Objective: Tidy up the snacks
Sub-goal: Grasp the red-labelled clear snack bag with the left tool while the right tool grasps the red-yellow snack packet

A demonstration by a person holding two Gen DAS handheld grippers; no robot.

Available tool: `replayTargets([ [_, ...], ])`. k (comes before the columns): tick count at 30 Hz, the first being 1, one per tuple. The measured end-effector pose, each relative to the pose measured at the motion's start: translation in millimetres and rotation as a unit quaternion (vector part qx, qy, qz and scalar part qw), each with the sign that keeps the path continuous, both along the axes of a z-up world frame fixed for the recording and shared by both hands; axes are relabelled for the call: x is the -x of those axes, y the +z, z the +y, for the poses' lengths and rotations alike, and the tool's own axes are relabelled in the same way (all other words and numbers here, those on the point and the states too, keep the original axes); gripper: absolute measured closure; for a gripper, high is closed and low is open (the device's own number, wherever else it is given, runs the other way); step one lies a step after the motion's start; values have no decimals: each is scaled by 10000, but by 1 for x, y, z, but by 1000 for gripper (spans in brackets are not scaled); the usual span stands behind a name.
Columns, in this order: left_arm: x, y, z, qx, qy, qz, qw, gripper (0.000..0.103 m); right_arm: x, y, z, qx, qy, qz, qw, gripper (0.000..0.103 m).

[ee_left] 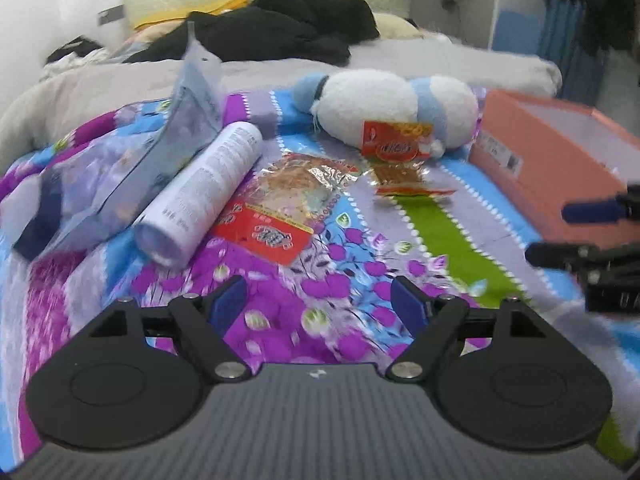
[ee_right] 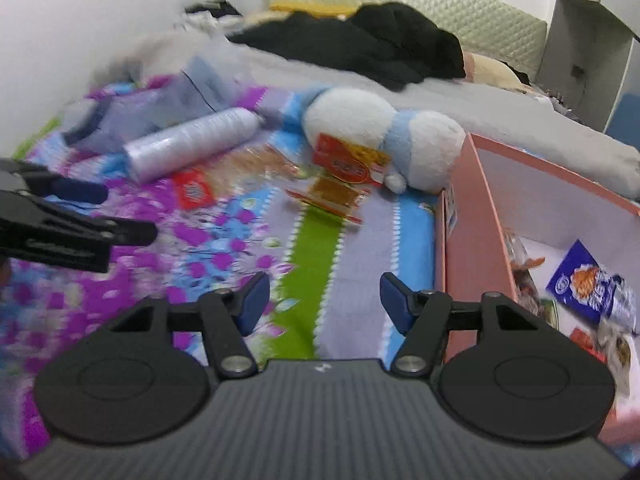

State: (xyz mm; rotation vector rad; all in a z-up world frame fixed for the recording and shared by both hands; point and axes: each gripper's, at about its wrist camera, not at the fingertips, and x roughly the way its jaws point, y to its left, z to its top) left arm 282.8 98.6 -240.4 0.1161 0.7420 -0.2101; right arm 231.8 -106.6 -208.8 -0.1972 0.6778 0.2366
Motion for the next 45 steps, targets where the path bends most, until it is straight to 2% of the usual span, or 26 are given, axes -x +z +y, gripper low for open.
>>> replayTargets([
  [2, -19, -8, -4, -225, -202, 49, 9995, 20, -19, -5, 0, -41, 8, 58, 10000, 40],
  [8, -64, -25, -20, -901, -774, 0, 9929, 20, -65, -21, 17, 391, 112, 101, 9991, 44],
  [10, -76, -31, -25, -1059, -983, -1, 9895, 20, -81, -28, 21, 499, 51, 192, 9986, 51],
  [14, -96, -45, -33, -1527, -1130, -63, 9818, 20, -108, -41, 23, 603, -52, 282, 9978, 52],
  [16, -107, -52, -35, -1613, -1150, -82, 9802, 20, -116, -45, 25, 641, -49, 235, 9977, 52],
  [22, -124, -59, -37, -1585, -1131, -180, 9807, 15, -135, -50, 30, 684, -49, 98, 9976, 52],
  [25, -133, -64, -31, -1284, -1036, -55, 9863, 15, -140, -53, 33, 673, 17, 93, 9977, 52],
  [27, -135, -65, -24, -1016, -949, 47, 9903, 15, -143, -56, 34, 665, 62, 130, 9977, 57],
  [29, -136, -67, -18, -887, -946, 62, 9915, 15, -145, -58, 35, 602, 113, 189, 9979, 69],
  [32, -133, -68, -20, -840, -949, 73, 9919, 21, -144, -59, 38, 528, 236, 241, 9980, 89],
  [34, -132, -68, -19, -776, -992, 74, 9920, 25, -142, -58, 39, 504, 317, 254, 9979, 91],
  [37, -129, -67, -20, -724, -1017, 61, 9922, 38, -138, -56, 42, 513, 370, 234, 9977, 94],
  [39, -126, -64, -22, -710, -1067, 66, 9917, 57, -136, -54, 42, 527, 389, 214, 9976, 95],
  [45, -113, -60, -31, -817, -870, -24, 9928, 86, -121, -46, 41, 536, 421, 204, 9975, 96],
])
